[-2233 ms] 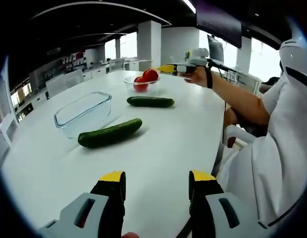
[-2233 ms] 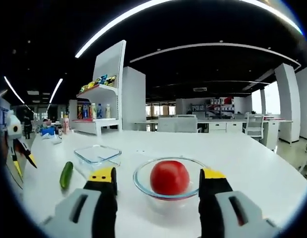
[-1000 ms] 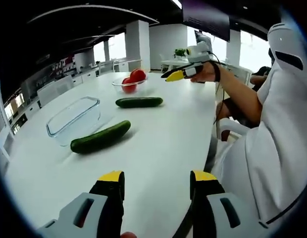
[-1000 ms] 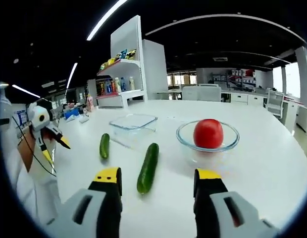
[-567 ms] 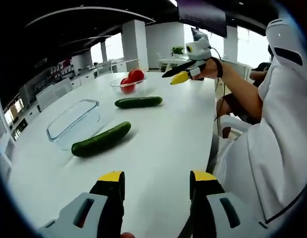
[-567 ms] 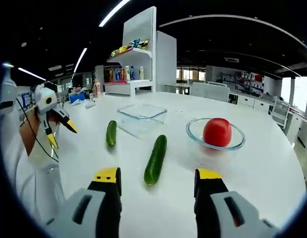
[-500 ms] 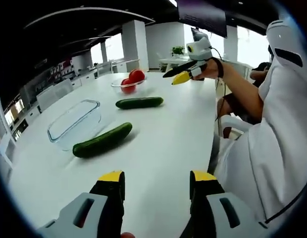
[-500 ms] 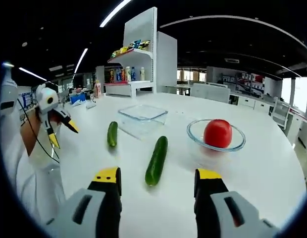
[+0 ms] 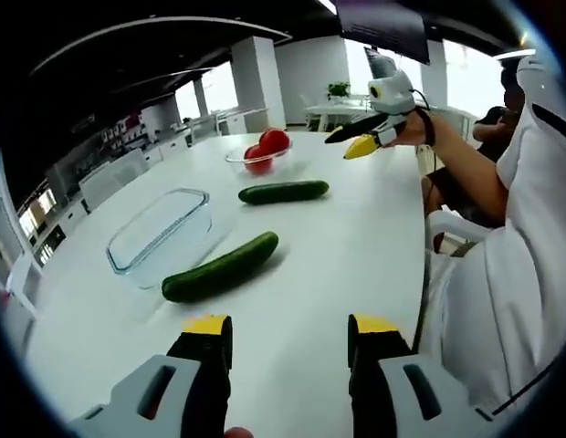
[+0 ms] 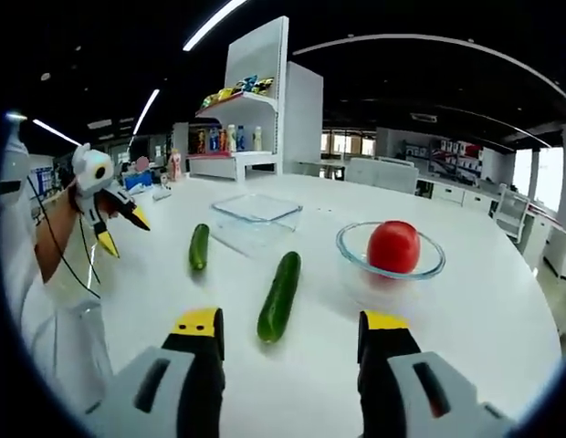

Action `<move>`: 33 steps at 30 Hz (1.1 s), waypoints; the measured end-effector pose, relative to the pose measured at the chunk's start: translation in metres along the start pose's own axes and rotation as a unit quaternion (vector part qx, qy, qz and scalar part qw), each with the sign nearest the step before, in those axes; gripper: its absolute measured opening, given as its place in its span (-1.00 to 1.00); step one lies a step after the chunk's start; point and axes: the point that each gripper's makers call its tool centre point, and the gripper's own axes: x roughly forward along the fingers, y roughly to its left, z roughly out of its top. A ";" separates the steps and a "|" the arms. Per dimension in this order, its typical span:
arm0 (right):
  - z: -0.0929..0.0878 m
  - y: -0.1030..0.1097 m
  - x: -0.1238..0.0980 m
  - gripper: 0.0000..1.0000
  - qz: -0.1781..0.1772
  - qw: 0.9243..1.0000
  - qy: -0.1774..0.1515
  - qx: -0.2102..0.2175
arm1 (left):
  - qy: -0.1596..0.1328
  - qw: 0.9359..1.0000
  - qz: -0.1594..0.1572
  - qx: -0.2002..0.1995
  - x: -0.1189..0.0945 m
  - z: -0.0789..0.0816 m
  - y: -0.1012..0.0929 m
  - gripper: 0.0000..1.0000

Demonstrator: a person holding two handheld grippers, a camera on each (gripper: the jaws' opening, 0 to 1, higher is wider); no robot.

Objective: Sort the scattered tomatoes and cucumbers on the table and place them into their respective storage containers

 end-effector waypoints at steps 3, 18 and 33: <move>0.003 -0.001 0.001 0.13 -0.001 1.000 -0.009 0.005 | -0.001 1.000 0.004 -0.001 0.000 0.004 0.006 0.01; 0.002 -0.004 0.002 0.10 -0.010 1.000 -0.010 -0.004 | 0.015 0.997 0.001 0.074 0.011 0.018 0.025 0.01; 0.005 -0.006 0.000 0.09 -0.013 1.000 -0.016 -0.004 | 0.002 0.978 -0.025 0.206 0.031 0.054 0.034 0.08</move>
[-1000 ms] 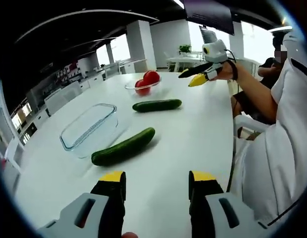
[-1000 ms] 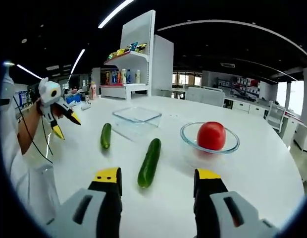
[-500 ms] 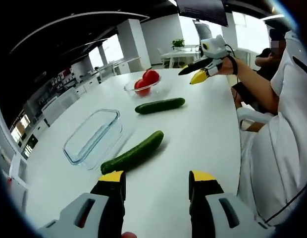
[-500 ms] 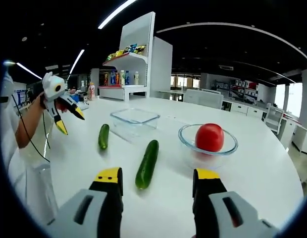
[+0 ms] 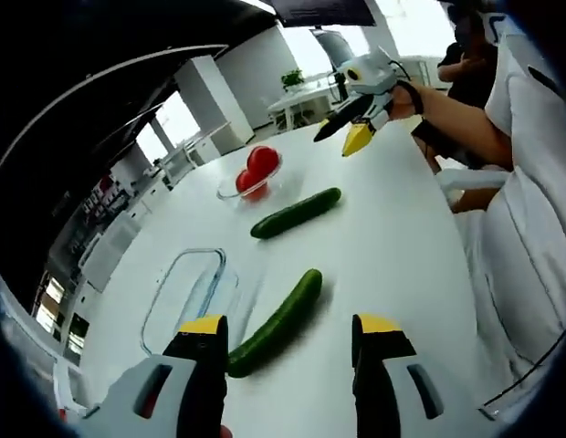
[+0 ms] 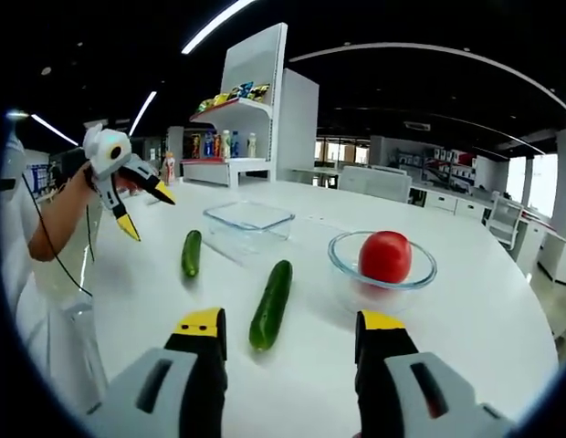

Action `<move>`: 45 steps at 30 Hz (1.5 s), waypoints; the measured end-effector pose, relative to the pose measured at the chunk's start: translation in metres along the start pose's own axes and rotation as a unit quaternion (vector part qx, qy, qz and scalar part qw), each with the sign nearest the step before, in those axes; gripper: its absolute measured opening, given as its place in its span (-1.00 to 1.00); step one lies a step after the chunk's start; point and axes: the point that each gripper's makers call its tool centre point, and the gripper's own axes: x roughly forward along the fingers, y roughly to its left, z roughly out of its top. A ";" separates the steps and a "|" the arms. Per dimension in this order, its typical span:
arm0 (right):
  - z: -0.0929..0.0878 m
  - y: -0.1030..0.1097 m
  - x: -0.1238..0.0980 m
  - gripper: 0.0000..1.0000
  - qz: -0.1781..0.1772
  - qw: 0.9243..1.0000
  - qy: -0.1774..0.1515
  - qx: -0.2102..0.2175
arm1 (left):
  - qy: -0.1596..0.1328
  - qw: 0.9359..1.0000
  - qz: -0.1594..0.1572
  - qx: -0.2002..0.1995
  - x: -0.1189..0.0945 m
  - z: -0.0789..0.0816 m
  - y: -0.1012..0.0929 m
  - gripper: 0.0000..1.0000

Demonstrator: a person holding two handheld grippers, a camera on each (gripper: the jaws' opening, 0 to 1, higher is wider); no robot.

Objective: Sort the scattered tomatoes and cucumbers on the table and place them into their respective storage containers

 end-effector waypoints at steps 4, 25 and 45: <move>-0.004 -0.001 0.003 0.09 -0.001 1.000 0.001 0.006 | -0.003 0.998 -0.035 0.049 0.012 0.006 -0.006 0.09; -0.003 -0.001 -0.001 0.09 0.004 1.000 0.004 -0.001 | 0.069 0.988 -0.078 0.114 0.040 -0.005 0.019 0.08; -0.009 0.002 -0.004 0.08 0.007 1.000 0.006 0.008 | 0.116 0.968 -0.179 0.133 0.063 -0.025 0.017 -0.05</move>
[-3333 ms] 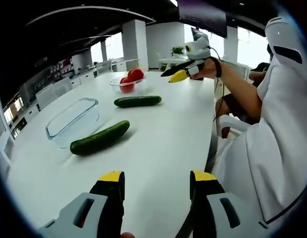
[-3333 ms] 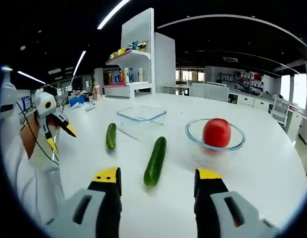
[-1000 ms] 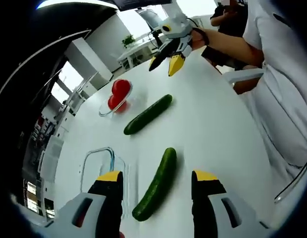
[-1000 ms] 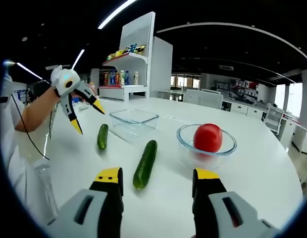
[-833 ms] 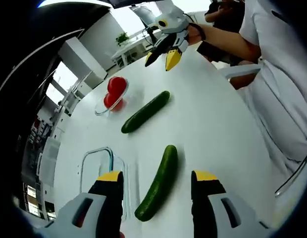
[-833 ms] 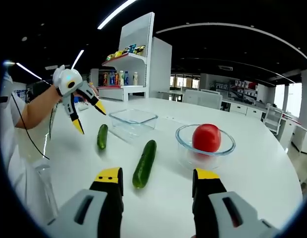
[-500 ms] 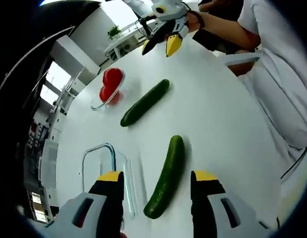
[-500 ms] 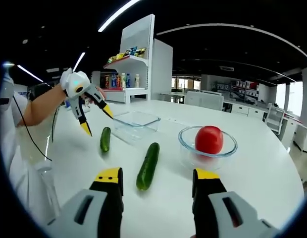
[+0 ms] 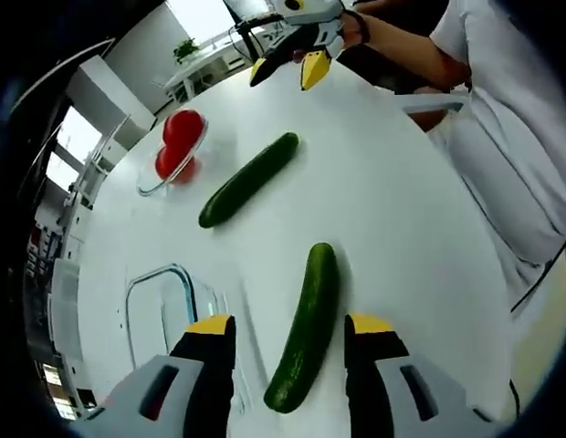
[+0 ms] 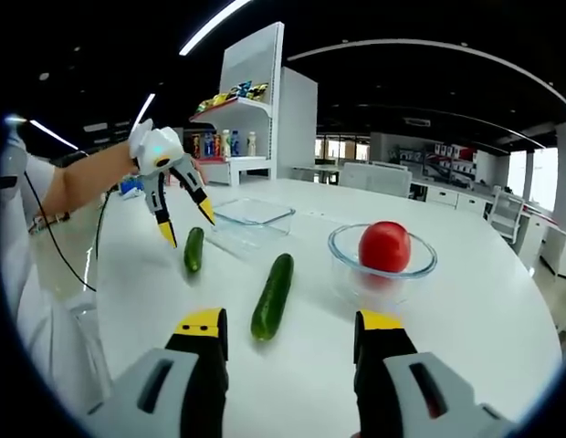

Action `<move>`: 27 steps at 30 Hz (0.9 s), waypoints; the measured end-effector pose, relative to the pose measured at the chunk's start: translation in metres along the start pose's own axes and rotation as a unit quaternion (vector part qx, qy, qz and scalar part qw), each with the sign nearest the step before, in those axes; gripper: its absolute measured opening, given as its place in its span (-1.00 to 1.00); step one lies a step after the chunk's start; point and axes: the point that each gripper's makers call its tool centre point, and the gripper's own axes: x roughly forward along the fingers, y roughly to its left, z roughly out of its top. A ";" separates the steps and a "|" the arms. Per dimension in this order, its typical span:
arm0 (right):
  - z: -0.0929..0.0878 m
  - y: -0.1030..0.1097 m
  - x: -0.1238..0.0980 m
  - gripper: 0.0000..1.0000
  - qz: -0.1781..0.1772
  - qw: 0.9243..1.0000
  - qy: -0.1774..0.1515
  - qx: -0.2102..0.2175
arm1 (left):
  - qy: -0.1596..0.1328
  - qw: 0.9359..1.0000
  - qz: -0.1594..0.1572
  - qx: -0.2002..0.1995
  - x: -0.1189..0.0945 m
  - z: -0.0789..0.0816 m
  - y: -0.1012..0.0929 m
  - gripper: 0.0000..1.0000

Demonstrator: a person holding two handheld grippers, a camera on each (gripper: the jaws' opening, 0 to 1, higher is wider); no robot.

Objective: Sort the scattered tomatoes and cucumbers on the table and place them into their respective storage containers

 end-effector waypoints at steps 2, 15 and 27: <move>-0.003 0.000 0.000 0.08 0.000 1.000 0.003 0.002 | 0.001 1.000 -0.019 0.000 0.005 -0.002 -0.005 -0.05; -0.012 -0.001 0.002 0.08 0.000 1.000 0.011 0.007 | 0.072 0.996 -0.041 0.010 0.024 -0.035 -0.007 -0.15; -0.017 -0.002 0.001 0.07 -0.004 1.000 0.017 0.008 | 0.059 0.996 -0.066 -0.012 0.028 -0.039 -0.008 -0.19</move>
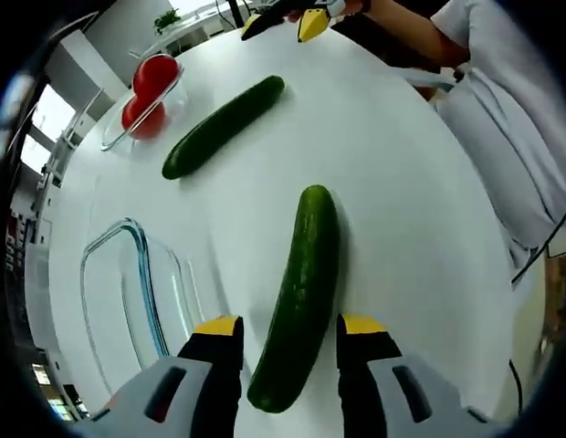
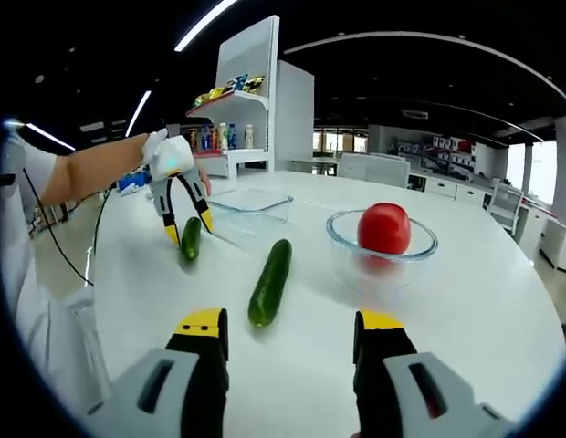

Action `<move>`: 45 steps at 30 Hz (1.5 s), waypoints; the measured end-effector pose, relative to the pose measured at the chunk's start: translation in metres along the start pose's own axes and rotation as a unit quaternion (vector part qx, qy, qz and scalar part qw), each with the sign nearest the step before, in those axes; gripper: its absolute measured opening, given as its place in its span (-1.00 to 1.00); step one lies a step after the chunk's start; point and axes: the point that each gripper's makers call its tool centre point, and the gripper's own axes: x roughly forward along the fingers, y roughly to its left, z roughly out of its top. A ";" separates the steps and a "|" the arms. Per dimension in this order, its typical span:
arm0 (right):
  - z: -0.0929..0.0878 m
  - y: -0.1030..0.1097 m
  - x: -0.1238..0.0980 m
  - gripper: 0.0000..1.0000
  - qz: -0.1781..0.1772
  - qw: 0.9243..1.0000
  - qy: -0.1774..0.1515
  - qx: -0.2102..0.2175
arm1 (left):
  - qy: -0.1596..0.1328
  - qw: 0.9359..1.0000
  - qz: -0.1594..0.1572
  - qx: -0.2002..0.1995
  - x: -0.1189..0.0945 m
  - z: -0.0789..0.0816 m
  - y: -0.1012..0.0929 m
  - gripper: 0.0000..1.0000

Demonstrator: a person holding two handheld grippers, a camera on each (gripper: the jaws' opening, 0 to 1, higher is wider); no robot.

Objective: Sort the scattered tomatoes and cucumbers on the table and place them into their respective storage containers

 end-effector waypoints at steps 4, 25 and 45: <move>0.001 0.000 -0.001 0.06 -0.002 1.000 -0.002 0.002 | -0.001 1.000 -0.008 0.003 0.001 0.001 -0.001 -0.23; -0.006 -0.001 0.001 -0.06 -0.011 1.000 0.001 0.008 | 0.040 0.998 -0.045 -0.006 0.006 0.004 -0.014 -0.51; -0.003 0.004 -0.001 -0.07 -0.006 1.000 0.003 0.002 | 0.073 0.996 0.042 -0.007 0.000 0.007 -0.014 -0.55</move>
